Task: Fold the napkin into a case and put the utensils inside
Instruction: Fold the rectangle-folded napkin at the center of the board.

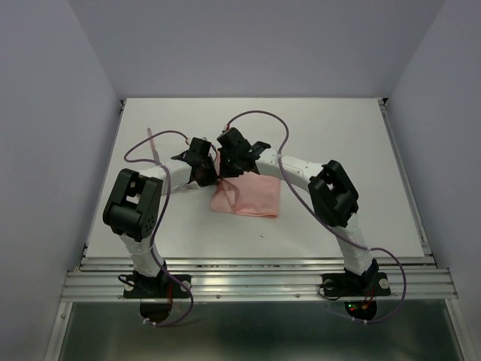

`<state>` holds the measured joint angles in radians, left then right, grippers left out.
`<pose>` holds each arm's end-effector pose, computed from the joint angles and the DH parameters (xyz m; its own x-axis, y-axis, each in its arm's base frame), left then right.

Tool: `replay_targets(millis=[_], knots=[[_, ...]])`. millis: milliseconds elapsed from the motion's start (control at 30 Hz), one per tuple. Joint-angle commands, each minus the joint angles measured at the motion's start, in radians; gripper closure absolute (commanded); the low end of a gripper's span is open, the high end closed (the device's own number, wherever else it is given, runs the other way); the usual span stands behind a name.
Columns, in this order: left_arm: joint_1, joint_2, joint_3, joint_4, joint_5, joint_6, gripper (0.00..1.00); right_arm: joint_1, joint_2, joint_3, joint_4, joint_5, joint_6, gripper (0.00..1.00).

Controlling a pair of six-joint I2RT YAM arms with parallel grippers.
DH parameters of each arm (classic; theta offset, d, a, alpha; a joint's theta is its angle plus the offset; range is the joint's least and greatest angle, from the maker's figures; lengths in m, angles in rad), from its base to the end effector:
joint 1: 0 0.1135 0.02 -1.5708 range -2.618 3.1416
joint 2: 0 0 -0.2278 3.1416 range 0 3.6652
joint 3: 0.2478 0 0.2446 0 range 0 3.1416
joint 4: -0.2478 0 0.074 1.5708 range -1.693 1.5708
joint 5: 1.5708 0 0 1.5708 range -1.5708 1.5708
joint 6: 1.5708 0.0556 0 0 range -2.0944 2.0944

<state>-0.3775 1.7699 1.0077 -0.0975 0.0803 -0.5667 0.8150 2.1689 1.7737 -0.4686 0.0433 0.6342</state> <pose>0.3353 -0.1378 0.1184 -0.8176 -0.2515 -0.5180 -0.0271 0.9154 -0.4017 0.3271 0.3436 0.1673 -0.8394 -0.0276 -0.5428 -0.2611 0.8963 0.3584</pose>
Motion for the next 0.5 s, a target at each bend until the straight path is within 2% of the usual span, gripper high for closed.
replay_targets(millis=[0,467], knots=[[0.000,0.019,-0.041,-0.062,-0.013,0.008,1.00,0.012,0.025,0.081,-0.001,-0.016,0.013,0.99],[0.005,0.000,-0.044,-0.077,-0.020,0.005,1.00,0.012,0.046,0.121,-0.010,0.000,0.015,0.99]])
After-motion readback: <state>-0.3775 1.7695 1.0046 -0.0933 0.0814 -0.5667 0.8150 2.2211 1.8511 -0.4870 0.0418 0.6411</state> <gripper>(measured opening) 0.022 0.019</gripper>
